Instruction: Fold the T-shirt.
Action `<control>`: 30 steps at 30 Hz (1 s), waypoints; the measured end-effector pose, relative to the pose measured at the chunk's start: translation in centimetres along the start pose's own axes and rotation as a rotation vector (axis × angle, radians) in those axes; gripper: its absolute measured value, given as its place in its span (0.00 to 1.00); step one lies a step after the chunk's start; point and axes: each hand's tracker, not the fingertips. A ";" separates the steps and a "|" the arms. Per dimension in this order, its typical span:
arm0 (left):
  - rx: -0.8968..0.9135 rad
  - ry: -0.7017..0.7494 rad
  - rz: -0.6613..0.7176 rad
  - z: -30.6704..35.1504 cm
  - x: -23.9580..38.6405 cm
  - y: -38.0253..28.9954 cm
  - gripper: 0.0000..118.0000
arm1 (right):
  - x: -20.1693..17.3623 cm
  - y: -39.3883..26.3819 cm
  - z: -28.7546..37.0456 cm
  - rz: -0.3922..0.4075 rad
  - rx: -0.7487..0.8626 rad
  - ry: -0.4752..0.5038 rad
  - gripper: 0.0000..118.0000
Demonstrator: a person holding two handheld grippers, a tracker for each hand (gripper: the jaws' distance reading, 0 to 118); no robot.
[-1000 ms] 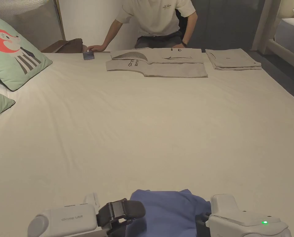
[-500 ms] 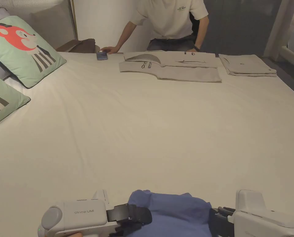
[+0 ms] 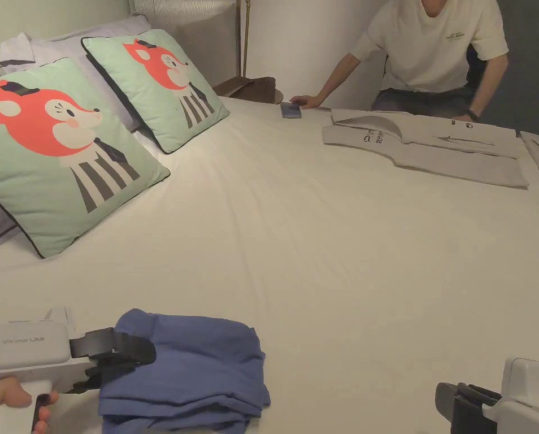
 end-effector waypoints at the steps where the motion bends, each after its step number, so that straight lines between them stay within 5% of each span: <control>1: 0.017 0.011 0.013 0.7 -0.7 0.7 0.18 | -0.2 0.1 -0.4 0.007 -0.002 0.001 0.00; 10: 0.094 0.096 0.078 1.9 -3.5 2.7 0.23 | -1.9 0.9 -0.3 0.053 0.001 -0.018 0.00; 14: 0.208 0.264 -0.034 2.2 -2.8 2.0 0.85 | -1.6 0.8 0.1 0.058 0.010 -0.021 0.00; 15: 0.241 0.303 -0.083 2.6 -2.1 1.7 0.94 | -1.6 0.8 0.3 0.063 0.013 -0.025 0.00; 20: 0.384 0.370 -0.253 5.2 1.5 -0.3 0.93 | -1.3 1.3 1.7 0.067 0.051 -0.032 0.00; 22: 0.375 0.342 -0.282 5.5 3.4 -2.0 0.87 | -0.5 1.1 1.8 0.071 0.064 -0.035 0.00; 25: 0.355 0.325 -0.357 4.7 7.0 -5.5 0.16 | 0.1 1.0 2.9 0.061 0.087 -0.032 0.00; 26: 0.314 0.339 -0.375 3.9 7.9 -6.6 0.03 | 0.4 0.9 3.3 0.060 0.096 -0.036 0.00; 30: 0.239 0.280 -0.465 0.7 11.1 -10.8 0.01 | 2.2 0.4 5.0 0.037 0.136 -0.050 0.00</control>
